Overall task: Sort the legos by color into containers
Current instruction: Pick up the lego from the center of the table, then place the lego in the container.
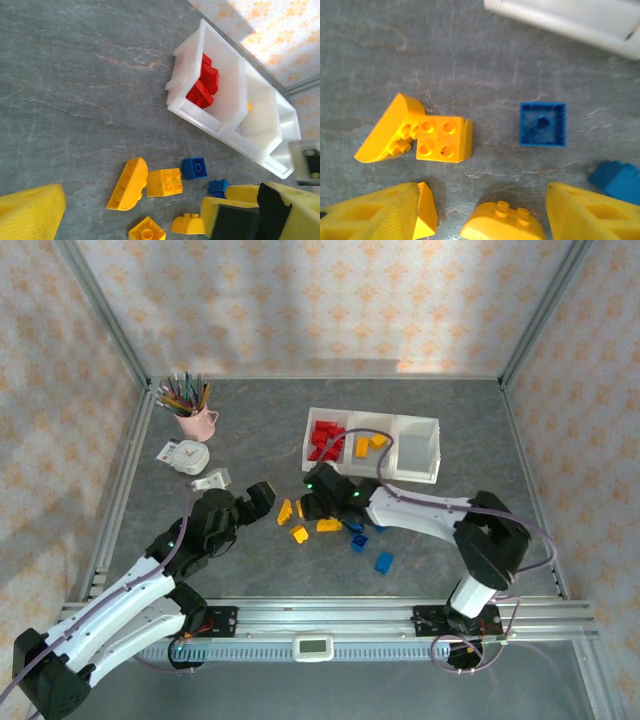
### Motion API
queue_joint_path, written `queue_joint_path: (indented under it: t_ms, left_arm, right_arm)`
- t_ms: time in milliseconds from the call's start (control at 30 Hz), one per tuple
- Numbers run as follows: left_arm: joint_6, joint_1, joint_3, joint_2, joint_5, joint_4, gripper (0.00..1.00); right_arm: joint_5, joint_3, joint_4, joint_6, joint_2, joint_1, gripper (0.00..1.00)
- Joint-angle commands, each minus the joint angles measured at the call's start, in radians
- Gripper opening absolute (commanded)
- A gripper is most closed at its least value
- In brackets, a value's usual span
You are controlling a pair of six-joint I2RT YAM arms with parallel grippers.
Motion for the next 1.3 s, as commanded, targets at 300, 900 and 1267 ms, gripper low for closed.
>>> queue_joint_path:
  t_ms: [300,900,1267]
  left_arm:
    - [-0.048,0.001,-0.032,-0.079,-0.075,-0.061,0.99]
    - [-0.020,0.003,0.012,-0.026,-0.020,-0.023,0.99]
    - [0.076,0.001,0.139,0.160,0.085,0.077,0.99]
  right_arm:
    - [0.032,0.136,0.039,-0.048,0.186,0.017,0.64]
    - [0.058,0.155,0.034,-0.083,0.148,0.002,0.33]
    - [0.062,0.066,-0.023,-0.070,-0.139,-0.139,0.27]
